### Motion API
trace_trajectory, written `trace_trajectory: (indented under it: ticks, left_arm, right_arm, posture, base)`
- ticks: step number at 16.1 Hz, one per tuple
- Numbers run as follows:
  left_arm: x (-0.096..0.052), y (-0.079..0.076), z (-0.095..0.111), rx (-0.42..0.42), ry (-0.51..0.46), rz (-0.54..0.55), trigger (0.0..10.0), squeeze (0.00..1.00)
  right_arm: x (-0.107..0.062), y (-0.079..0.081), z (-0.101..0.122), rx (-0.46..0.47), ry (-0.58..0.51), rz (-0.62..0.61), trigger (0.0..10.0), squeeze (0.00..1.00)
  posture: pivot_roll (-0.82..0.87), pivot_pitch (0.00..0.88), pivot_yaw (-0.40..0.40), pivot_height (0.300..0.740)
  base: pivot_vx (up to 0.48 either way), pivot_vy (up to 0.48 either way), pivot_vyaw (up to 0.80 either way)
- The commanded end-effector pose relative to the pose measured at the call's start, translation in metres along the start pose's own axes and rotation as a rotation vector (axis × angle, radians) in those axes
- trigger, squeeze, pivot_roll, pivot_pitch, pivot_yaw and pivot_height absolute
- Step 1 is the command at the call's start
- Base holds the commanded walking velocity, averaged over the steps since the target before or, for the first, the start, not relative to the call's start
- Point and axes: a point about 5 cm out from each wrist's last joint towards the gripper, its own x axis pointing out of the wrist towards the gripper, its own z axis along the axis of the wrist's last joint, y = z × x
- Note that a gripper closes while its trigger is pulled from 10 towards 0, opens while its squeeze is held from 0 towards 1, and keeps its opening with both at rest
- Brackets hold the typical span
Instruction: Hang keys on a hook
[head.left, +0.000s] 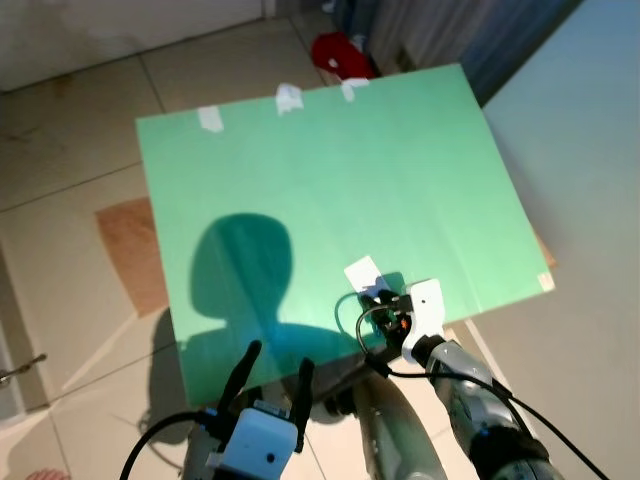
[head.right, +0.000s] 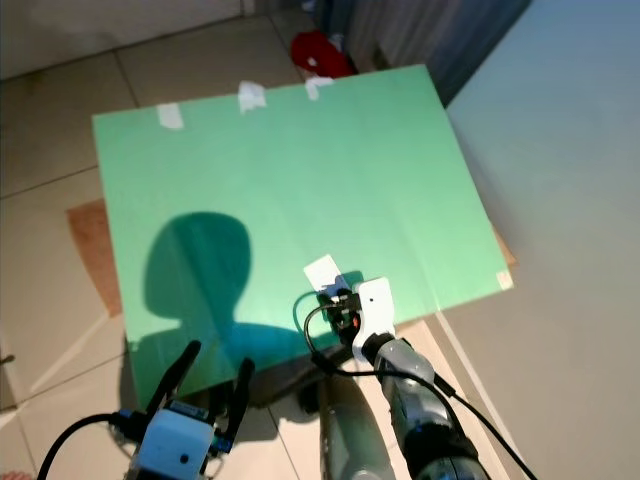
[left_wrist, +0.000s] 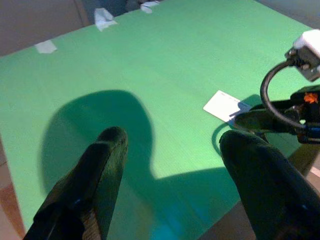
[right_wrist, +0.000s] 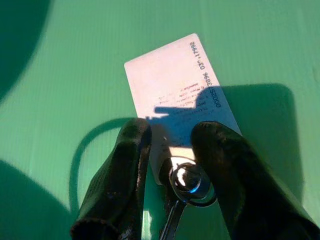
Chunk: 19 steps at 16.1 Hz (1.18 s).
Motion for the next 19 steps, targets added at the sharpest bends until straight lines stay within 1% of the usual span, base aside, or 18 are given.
trace_trajectory:
  ticks: [1,4,6,7,8,9,11,12,13,14,15,16,17,18,19]
  left_arm:
    - [-0.004,-0.008,-0.004,-0.007,0.036,-0.038,10.0,0.00]
    - [0.000,-0.009,-0.004,-0.011,0.032,-0.042,10.0,0.00]
    - [0.000,-0.011,-0.003,-0.015,0.031,-0.049,10.0,0.00]
    - [0.000,-0.011,-0.003,-0.015,0.032,-0.049,10.0,0.00]
    - [0.001,-0.010,-0.004,-0.015,0.033,-0.051,10.0,0.00]
    - [0.001,-0.010,-0.004,-0.015,0.033,-0.053,10.0,0.00]
    - [0.001,-0.010,-0.004,-0.014,0.033,-0.055,10.0,0.00]
    - [0.001,-0.011,-0.004,-0.018,0.034,-0.060,10.0,0.00]
    - [0.001,-0.013,-0.003,-0.049,0.038,-0.074,10.0,0.00]
    - [-0.002,-0.026,0.003,-0.213,0.055,-0.158,10.0,0.00]
    - [-0.002,-0.026,0.003,-0.213,0.055,-0.158,10.0,0.00]
    - [-0.003,-0.032,0.010,-0.277,0.061,-0.207,10.0,0.00]
    - [-0.006,-0.035,0.012,-0.293,0.073,-0.224,10.0,0.00]
    - [-0.008,-0.034,0.011,-0.299,0.084,-0.220,10.0,0.00]
    - [-0.016,-0.031,0.003,-0.290,0.119,-0.218,10.0,0.00]
  right_arm:
    - [-0.007,0.000,-0.006,0.034,0.014,-0.017,0.0,0.00]
    - [-0.008,0.013,0.019,0.070,-0.071,0.031,0.0,0.00]
    - [-0.011,0.019,0.040,0.092,-0.116,0.058,0.0,0.00]
    - [-0.011,0.021,0.043,0.096,-0.118,0.066,0.0,0.00]
    - [-0.011,0.019,0.047,0.058,-0.111,0.055,0.0,0.00]
    - [-0.012,0.015,0.045,0.033,-0.081,0.047,10.0,1.00]
    - [-0.015,0.001,0.038,0.001,-0.050,-0.035,10.0,1.00]
    - [-0.018,-0.012,0.033,-0.017,-0.026,-0.110,10.0,1.00]
    - [-0.020,-0.021,0.028,-0.023,-0.005,-0.161,10.0,1.00]
    - [-0.022,-0.033,0.020,-0.035,0.030,-0.218,10.0,1.00]
    - [-0.022,-0.033,0.020,-0.035,0.030,-0.218,10.0,1.00]
    - [-0.022,-0.036,0.014,-0.047,0.047,-0.224,10.0,1.00]
    - [-0.022,-0.039,0.009,-0.062,0.065,-0.229,10.0,1.00]
    - [-0.021,-0.041,0.006,-0.067,0.074,-0.233,10.0,1.00]
    - [-0.019,-0.044,-0.002,-0.066,0.107,-0.239,10.0,1.00]
  posture:
    - [0.03,0.477,-0.167,0.736]
    - [0.01,0.477,-0.177,0.736]
    - [0.01,0.475,-0.179,0.736]
    - [0.01,0.475,-0.179,0.736]
    - [0.01,0.473,-0.179,0.736]
    - [0.01,0.472,-0.180,0.736]
    - [0.01,0.473,-0.179,0.736]
    - [0.01,0.473,-0.177,0.736]
    - [0.01,0.474,-0.174,0.736]
    - [0.02,0.475,-0.174,0.736]
    - [0.02,0.475,-0.174,0.736]
    - [0.02,0.475,-0.172,0.736]
    - [0.02,0.476,-0.171,0.736]
    - [0.03,0.478,-0.173,0.736]
    - [0.03,0.483,-0.182,0.736]
  base:
    - [0.000,0.000,0.00]
    - [0.000,0.000,0.00]
    - [0.000,0.000,0.00]
    - [0.000,0.000,0.00]
    - [0.000,0.000,0.00]
    - [0.000,0.000,0.00]
    - [0.000,0.000,0.00]
    - [0.000,0.000,0.00]
    - [0.000,0.000,0.00]
    - [0.000,0.000,0.00]
    - [0.000,0.000,0.00]
    - [0.000,0.000,0.00]
    - [0.000,0.000,0.00]
    - [0.000,0.000,0.00]
    - [0.000,0.000,0.00]
